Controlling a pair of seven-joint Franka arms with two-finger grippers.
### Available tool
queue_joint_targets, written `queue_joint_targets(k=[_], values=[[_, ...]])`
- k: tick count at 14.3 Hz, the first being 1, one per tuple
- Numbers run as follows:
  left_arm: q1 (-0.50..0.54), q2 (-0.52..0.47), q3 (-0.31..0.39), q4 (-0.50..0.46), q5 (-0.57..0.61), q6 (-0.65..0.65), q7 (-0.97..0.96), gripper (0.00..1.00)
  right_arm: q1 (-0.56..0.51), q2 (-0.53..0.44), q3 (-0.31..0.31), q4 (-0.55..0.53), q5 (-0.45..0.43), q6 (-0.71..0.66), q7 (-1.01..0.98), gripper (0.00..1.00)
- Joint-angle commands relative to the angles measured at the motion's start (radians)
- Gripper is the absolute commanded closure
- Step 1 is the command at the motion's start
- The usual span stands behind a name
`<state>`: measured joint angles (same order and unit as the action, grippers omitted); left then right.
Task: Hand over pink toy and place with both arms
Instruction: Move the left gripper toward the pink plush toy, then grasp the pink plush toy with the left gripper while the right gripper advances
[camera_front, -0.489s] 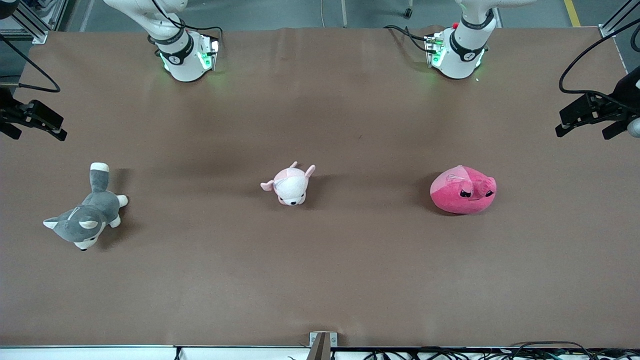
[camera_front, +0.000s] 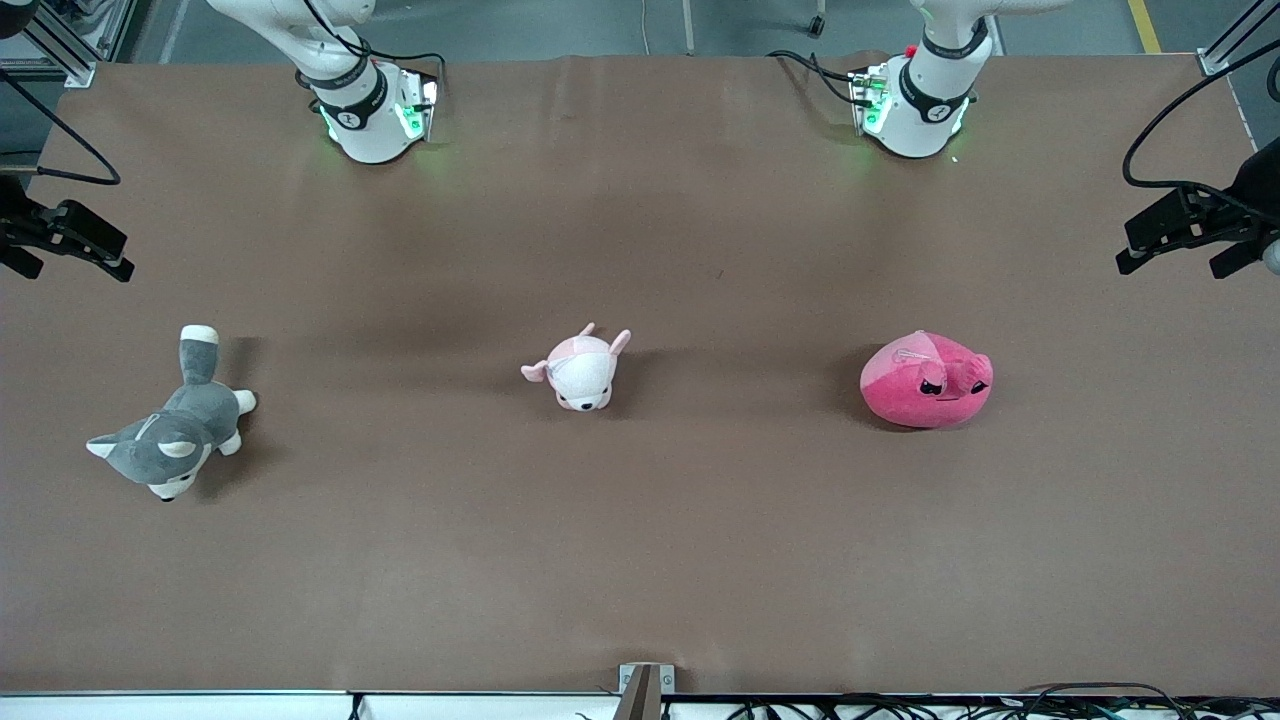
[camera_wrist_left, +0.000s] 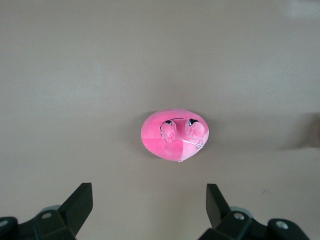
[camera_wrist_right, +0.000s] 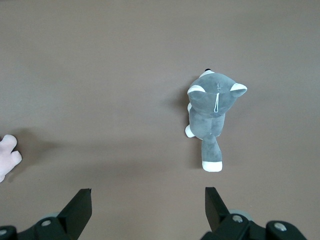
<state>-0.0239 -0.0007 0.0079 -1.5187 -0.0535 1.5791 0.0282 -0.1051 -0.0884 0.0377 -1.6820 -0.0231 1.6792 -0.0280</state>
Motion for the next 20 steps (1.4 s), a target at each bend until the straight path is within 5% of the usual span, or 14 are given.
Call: queue_joint_targets(k=[1,8,15,20], values=[[-0.004,0.008,0.001,0.017,0.018,-0.024,-0.001,0.0,0.005,0.002,-0.002,0.005,-0.001,-0.007,0.005,0.0],[-0.007,0.146,-0.002,-0.032,0.014,-0.084,-0.034,0.0,0.001,-0.002,-0.007,0.007,-0.008,-0.012,0.007,0.0],[-0.033,0.274,-0.009,-0.175,0.014,0.2,-0.131,0.0,0.004,-0.001,-0.004,0.008,-0.002,-0.03,0.004,0.0],[-0.033,0.268,-0.028,-0.336,-0.003,0.389,-0.154,0.0,0.047,0.015,0.001,0.008,0.0,-0.09,0.007,0.0]])
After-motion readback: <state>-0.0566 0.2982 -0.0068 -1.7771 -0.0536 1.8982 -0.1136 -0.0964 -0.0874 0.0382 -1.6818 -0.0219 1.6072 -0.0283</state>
